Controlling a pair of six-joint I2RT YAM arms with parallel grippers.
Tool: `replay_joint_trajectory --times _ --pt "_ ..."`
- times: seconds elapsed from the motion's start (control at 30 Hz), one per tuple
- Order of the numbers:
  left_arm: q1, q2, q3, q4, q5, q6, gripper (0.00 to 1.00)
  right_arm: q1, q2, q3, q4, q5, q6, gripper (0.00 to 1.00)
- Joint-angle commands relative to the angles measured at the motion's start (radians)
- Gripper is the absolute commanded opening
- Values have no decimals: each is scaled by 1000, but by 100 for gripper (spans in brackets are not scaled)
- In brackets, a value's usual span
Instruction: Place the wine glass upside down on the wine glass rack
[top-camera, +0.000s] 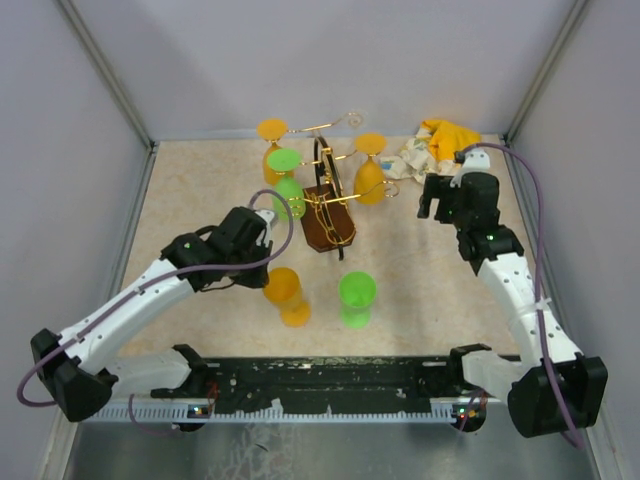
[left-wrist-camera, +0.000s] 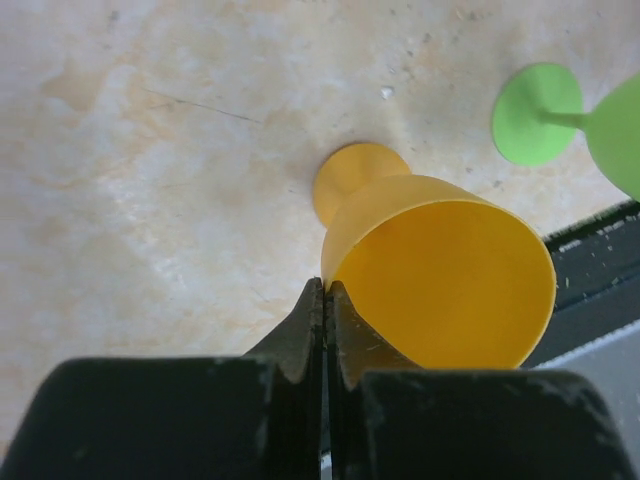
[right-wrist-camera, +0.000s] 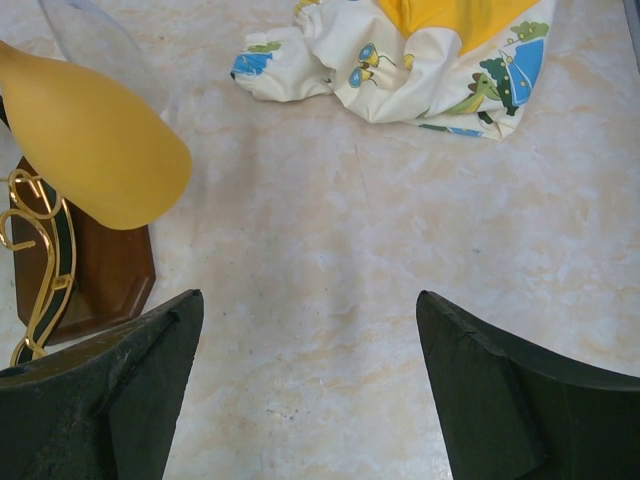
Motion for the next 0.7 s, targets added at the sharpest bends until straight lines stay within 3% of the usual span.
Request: replay_joint_trajectory --times 0.0,0.23,0.67 --pt "-4 -67 94 -68 -228 -30 0 7 -5 83 -8 9 -18 88" --pt "-2 -41 273 -175 -444 -16 0 7 25 119 -34 20 -8 92" --pt "-3 144 674 -398 -755 123 0 5 40 152 -95 13 -39 99"
